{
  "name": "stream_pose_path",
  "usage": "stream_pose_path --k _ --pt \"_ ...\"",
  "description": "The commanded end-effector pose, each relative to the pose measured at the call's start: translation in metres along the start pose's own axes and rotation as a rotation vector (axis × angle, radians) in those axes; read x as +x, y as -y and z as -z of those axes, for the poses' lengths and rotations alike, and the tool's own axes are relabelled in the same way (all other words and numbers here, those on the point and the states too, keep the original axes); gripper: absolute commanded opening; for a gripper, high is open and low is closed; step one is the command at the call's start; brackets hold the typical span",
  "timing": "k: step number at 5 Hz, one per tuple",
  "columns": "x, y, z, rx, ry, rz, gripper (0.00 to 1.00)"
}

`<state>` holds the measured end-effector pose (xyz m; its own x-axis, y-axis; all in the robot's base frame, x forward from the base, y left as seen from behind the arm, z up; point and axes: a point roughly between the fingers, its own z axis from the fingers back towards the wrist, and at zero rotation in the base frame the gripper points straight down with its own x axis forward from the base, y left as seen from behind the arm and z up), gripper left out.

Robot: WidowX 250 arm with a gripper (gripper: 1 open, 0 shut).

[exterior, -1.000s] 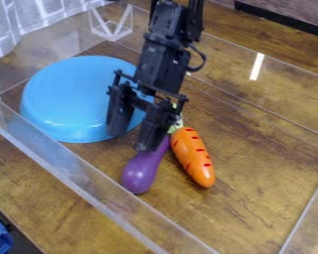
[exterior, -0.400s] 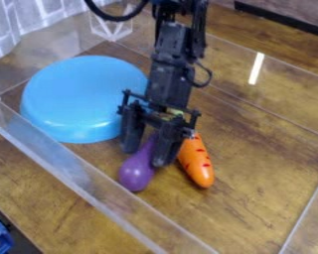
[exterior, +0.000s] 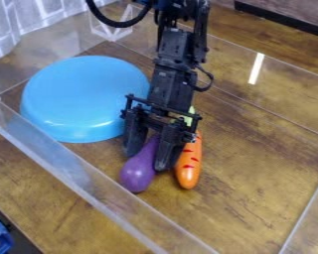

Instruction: Remove the purple eggplant from the blue tray and put it on the table

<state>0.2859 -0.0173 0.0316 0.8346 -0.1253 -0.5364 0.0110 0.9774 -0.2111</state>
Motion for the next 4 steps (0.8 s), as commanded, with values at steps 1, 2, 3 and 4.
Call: stream_pose_path --k 1,2,3,4 --pt "-0.004 0.011 -0.024 -0.004 0.055 0.016 1.0" --pt "-0.005 0.013 -0.032 -0.011 0.054 0.009 1.0" --pt "0.004 0.008 -0.031 -0.027 0.06 -0.017 0.0" --pt "0.01 0.003 -0.035 -0.022 0.064 -0.012 0.0"
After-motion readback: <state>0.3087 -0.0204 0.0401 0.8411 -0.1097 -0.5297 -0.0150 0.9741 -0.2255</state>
